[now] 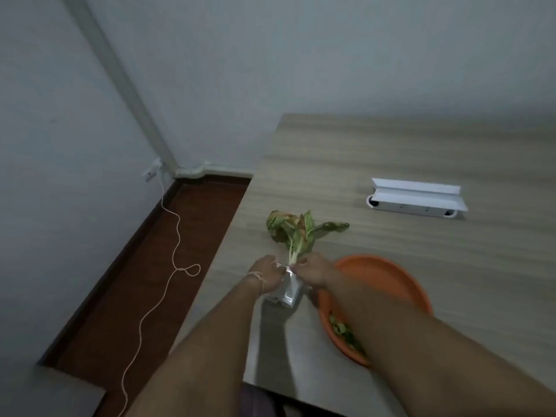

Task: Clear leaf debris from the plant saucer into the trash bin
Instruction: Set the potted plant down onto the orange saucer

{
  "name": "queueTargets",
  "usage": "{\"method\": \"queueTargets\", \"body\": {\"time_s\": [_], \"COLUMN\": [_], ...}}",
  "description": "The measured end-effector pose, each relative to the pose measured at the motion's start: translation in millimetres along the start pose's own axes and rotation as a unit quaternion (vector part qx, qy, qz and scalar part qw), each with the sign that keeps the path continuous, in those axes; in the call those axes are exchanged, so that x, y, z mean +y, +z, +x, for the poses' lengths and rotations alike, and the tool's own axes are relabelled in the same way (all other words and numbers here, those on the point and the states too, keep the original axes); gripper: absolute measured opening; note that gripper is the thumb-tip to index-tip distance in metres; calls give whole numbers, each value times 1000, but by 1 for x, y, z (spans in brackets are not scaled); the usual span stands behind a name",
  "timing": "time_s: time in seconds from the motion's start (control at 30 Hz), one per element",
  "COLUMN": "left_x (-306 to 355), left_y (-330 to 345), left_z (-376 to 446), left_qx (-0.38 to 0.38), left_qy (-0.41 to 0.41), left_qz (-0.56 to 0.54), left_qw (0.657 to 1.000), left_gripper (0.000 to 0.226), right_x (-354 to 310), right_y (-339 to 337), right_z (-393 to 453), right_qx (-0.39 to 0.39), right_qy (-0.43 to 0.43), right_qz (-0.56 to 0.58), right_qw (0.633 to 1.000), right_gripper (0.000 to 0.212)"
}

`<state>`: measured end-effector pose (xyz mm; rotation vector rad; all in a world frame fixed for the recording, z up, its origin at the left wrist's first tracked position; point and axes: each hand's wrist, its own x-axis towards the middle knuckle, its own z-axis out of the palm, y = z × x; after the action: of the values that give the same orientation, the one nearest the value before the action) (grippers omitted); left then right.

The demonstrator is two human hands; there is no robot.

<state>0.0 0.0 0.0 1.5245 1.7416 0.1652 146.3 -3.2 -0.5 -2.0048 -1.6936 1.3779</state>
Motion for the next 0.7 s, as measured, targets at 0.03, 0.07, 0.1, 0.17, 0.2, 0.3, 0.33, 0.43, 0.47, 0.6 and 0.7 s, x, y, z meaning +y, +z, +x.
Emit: {"method": "queueTargets", "body": {"time_s": [0.03,0.07,0.1,0.17,0.2,0.3,0.33,0.43,0.47,0.6,0.7], "left_x": [-2,-5,-9,-18,-23,-28,-32,-39,-42,-42,-34], "left_y": [4,5,8,10,10,6,6,2,2,3,2], "left_z": [-2,-1,-1,1,4,5,7,13,17,29,37], "left_qx": [-4,-5,-4,-4,-11,-26,-31,-52,-54,-78,-83], "left_qy": [4,11,15,18,18,-2,-12,-36,-38,-61,-72], "left_qz": [14,12,12,-2,-7,-23,-33,-61,-63,-50,22], "left_qw": [1000,1000,1000,1000,1000,999,999,996,996,994,994], "left_gripper": [52,49,47,51,51,38,36,33,34,36,39], "right_x": [2,2,4,8,10,16,18,27,37,66,48], "right_y": [13,19,29,44,49,61,65,76,83,103,91], "right_z": [4,6,9,14,19,29,31,38,47,68,47], "right_qx": [14,29,33,34,39,55,62,79,78,56,48], "right_qy": [17,46,68,105,118,138,139,136,136,132,131], "right_qz": [13,40,67,110,130,179,192,237,256,340,375], "right_qw": [1000,998,995,988,984,973,970,959,954,929,917], "right_gripper": [40,44,47,56,62,69,69,77,82,85,61]}}
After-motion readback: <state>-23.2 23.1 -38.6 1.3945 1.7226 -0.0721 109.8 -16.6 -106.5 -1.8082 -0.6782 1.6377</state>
